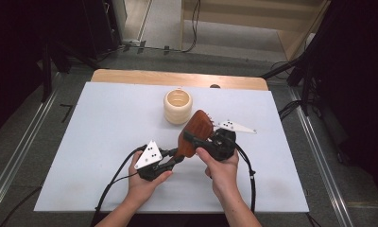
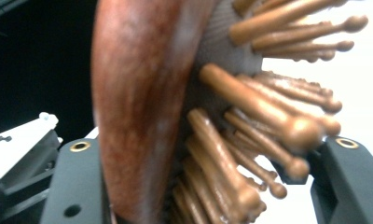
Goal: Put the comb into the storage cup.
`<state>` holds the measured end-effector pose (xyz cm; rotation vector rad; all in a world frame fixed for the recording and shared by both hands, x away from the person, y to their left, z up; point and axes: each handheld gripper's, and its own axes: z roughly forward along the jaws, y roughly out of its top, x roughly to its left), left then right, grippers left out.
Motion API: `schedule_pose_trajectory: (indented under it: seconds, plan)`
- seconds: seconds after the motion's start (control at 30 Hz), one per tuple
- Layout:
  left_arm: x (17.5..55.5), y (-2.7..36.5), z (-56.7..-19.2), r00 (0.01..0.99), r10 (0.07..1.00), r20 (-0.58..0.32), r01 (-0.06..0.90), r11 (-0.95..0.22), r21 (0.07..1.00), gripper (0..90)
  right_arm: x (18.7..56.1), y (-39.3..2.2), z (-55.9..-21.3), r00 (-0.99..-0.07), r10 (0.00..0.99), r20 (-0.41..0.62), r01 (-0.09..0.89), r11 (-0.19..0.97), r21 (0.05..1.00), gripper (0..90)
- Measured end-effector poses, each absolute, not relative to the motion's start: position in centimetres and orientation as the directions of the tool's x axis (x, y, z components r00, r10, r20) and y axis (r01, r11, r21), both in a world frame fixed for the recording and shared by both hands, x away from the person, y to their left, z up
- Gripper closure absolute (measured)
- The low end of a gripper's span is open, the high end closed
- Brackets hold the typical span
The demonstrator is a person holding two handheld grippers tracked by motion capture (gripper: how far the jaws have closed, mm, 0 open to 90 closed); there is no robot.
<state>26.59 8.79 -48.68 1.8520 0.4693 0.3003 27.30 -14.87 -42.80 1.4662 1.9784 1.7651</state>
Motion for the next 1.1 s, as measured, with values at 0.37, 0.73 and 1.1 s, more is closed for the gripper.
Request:
schedule_pose_trajectory:
  seconds: [0.37, 0.73, 1.1]
  plan:
    - [26.9, 9.3, -48.3, 0.894, 0.444, -0.062, 0.189, -0.248, 0.950, 52.1, 26.9, -14.7, -42.5, -0.628, 0.673, 0.391, 0.494, -0.043, 0.868, 50.4]
    - [27.1, 11.0, -47.8, 0.897, 0.425, -0.121, 0.224, -0.201, 0.953, 17.4, 26.6, -16.2, -41.8, -0.636, 0.680, 0.364, 0.438, -0.070, 0.896, 51.9]
    - [26.9, 16.0, -47.7, 0.866, 0.488, -0.109, 0.205, -0.148, 0.967, 0.7, 26.4, -17.0, -41.4, -0.628, 0.694, 0.352, 0.418, -0.082, 0.905, 52.0]
